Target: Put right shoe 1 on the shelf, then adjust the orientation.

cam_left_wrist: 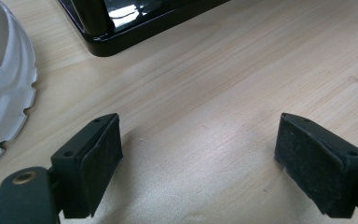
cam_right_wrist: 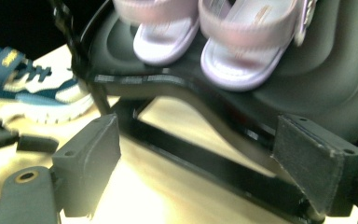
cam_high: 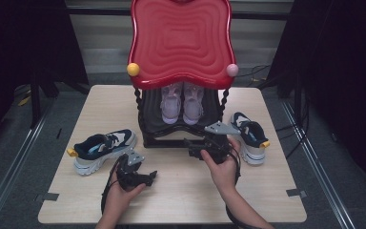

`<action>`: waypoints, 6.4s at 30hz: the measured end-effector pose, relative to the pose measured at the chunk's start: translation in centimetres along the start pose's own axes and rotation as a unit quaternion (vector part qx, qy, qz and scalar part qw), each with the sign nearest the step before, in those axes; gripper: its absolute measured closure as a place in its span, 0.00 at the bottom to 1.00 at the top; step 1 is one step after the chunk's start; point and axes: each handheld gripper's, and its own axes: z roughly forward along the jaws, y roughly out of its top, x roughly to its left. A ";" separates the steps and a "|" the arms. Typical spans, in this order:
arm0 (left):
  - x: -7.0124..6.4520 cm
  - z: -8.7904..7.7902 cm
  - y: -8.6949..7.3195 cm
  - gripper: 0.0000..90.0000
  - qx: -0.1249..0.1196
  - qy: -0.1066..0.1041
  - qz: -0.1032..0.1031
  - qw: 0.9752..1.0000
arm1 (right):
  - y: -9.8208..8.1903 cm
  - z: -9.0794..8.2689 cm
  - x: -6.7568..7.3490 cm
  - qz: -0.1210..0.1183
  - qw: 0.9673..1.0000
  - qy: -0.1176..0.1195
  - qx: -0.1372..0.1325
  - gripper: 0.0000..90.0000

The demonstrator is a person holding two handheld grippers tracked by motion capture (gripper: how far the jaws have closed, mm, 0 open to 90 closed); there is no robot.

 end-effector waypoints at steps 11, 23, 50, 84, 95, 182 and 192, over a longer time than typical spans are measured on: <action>0.0 0.0 0.0 0.16 0.000 0.000 0.000 1.000 | -2.7 -1.0 -0.5 -0.022 0.998 0.047 0.034 0.16; 0.0 0.0 0.0 0.16 0.000 0.000 0.000 1.000 | -6.6 -2.3 -2.3 -0.041 0.993 0.074 0.081 0.16; 0.0 0.0 0.0 0.16 0.000 0.000 0.000 1.000 | -11.3 -3.7 -4.2 -0.083 0.984 0.066 0.141 0.15; 1.2 -3.8 2.5 0.19 -0.007 -0.028 0.022 0.999 | -11.3 -3.7 -4.1 -0.094 0.983 0.067 0.145 0.14; 2.5 -5.6 3.7 0.20 0.003 -0.022 0.035 0.999 | -11.3 -3.7 -4.1 -0.094 0.983 0.067 0.146 0.14; 8.8 -8.4 4.1 0.41 0.013 0.083 -0.038 0.996 | -11.3 -3.7 -4.2 -0.096 0.982 0.074 0.146 0.14; 9.0 -9.5 2.8 0.37 0.015 0.089 -0.026 0.996 | -11.3 -3.8 -4.2 -0.096 0.982 0.073 0.146 0.14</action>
